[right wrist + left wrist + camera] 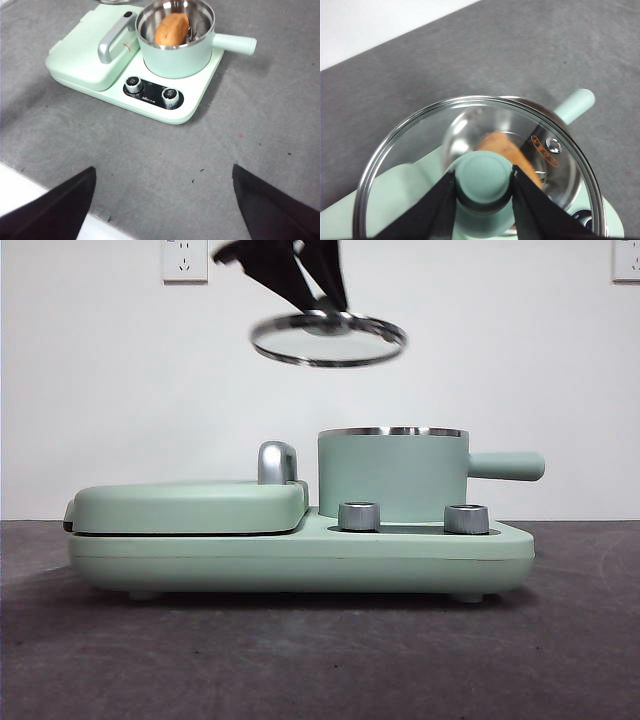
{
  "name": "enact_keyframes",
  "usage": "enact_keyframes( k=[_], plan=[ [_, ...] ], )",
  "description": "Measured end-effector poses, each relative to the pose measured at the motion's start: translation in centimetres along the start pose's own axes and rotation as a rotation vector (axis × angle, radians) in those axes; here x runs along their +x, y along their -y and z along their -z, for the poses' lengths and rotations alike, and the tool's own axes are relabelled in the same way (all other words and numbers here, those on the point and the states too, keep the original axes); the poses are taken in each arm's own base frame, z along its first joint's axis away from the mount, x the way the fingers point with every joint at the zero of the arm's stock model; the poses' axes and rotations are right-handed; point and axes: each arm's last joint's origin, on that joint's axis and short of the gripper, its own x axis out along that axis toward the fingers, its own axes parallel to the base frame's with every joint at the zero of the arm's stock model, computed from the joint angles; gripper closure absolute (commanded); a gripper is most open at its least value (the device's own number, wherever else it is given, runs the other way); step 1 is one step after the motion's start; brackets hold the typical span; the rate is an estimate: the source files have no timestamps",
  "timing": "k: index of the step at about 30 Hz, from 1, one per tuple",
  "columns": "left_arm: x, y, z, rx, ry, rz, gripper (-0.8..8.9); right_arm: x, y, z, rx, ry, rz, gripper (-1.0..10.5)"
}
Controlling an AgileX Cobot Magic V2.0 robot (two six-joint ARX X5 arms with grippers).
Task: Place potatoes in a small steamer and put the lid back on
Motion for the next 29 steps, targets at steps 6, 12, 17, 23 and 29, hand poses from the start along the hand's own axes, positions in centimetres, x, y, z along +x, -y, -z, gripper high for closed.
enact_keyframes(
  k=[6,12,17,23,29],
  plan=[
    [3.9,1.4,0.7,0.020,-0.002,0.028,7.98,0.4,0.1,0.1,0.004,-0.015,0.002,5.1],
    [6.1,1.6,0.5,0.020,0.074,0.030,7.99,0.4,0.1,0.1,0.004,-0.015,0.002,5.1],
    [6.2,1.7,0.5,0.021,0.074,0.031,8.00,0.4,0.1,0.1,0.004,-0.015,0.002,5.1],
    [7.6,2.1,1.2,0.024,0.045,0.063,8.00,0.4,0.1,0.1,0.004,-0.015,0.002,5.1],
    [8.8,2.7,1.8,0.031,0.019,0.073,8.00,0.4,0.1,0.1,0.004,-0.015,0.002,5.1]
  ],
)
